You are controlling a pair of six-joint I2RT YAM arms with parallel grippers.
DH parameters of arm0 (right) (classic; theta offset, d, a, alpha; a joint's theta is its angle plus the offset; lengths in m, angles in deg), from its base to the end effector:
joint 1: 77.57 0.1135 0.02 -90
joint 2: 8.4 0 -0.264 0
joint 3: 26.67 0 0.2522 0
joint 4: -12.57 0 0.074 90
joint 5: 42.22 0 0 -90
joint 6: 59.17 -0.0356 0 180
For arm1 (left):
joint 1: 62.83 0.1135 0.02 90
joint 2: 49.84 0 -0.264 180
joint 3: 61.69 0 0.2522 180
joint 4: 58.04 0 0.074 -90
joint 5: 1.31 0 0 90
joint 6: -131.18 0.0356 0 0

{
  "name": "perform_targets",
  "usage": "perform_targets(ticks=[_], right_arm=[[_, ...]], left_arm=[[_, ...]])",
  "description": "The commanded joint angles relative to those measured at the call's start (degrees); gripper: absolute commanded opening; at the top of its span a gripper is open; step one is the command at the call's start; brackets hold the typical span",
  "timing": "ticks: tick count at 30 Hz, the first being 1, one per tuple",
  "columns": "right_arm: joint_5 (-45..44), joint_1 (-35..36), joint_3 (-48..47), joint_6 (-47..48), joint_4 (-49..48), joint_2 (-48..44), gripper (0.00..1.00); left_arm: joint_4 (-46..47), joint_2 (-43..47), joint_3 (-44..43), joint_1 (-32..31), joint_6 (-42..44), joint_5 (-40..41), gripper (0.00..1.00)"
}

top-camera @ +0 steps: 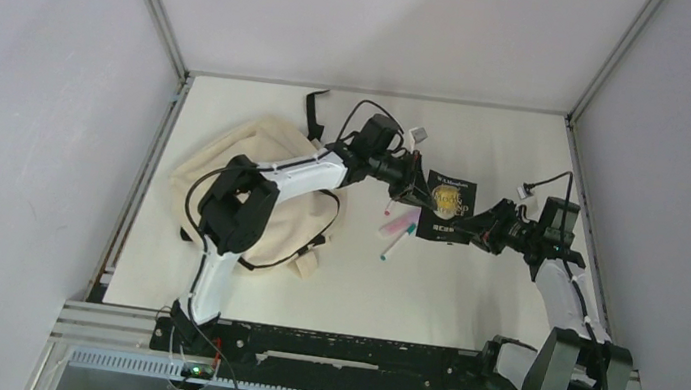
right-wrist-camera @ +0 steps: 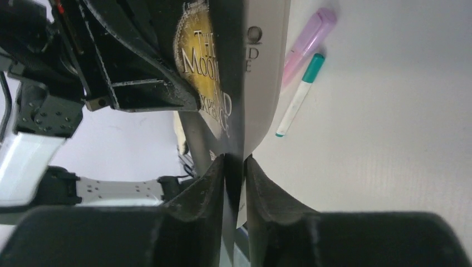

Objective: Pack the student bag
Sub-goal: Pick up the book from the center of the board, then place the book in the student bag.

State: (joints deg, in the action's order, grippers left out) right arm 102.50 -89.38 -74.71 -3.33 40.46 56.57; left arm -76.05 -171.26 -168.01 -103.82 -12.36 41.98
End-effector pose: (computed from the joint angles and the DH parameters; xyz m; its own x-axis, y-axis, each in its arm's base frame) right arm 0.2180 -0.0159 0.2126 -0.8228 0.5034 -0.2638 0.0162 0.4849 0.8744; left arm 0.3480 -0.3367 0.2193 -0.9769 0.1183 -0.1780 0.2091 0.3581 -0.9100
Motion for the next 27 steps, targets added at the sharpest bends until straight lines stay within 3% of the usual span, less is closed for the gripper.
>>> perform_targets(ticks=[1, 2, 3, 5, 8, 11, 19, 21, 27], right_arm=[[-1.05, 0.19, -0.26, 0.49, 0.41, -1.38, 0.5], [-2.42, -0.16, -0.26, 0.87, 1.79, -2.45, 0.69], [-3.9, -0.75, -0.26, 0.95, 2.99, -3.75, 0.81], [-6.0, -2.59, -0.21, 0.36, 4.74, -6.45, 0.94], [-6.21, -3.96, 1.14, -5.38, 3.23, -9.93, 0.97], [-3.77, -2.99, 7.03, -20.34, -9.51, -14.34, 0.98], [-13.89, 5.78, 20.18, -50.21, -33.71, -25.02, 1.0], [-14.95, 8.63, 21.54, -52.93, -39.46, -23.77, 1.0], [-18.37, 16.37, 21.6, -55.35, -53.3, -18.59, 1.0]], left_arm=[[2.73, 2.17, 0.68, 0.84, -0.51, -0.68, 0.0], [2.25, 2.68, 1.03, 1.36, -0.17, -0.47, 0.0], [2.03, 3.46, 1.57, 2.12, 0.02, -0.18, 0.0], [1.93, 5.92, 3.13, 3.83, 0.36, 0.22, 0.0], [1.94, 9.24, 4.56, 5.46, 0.0, 1.96, 0.0], [3.19, 12.86, 6.34, 6.24, -2.64, 4.96, 0.0], [22.62, 17.18, 13.22, 6.63, -16.67, 6.93, 0.0], [26.98, 16.75, 14.01, 6.63, -19.69, 6.2, 0.0], [27.81, 16.81, 14.95, 6.41, -20.38, 6.17, 0.0]])
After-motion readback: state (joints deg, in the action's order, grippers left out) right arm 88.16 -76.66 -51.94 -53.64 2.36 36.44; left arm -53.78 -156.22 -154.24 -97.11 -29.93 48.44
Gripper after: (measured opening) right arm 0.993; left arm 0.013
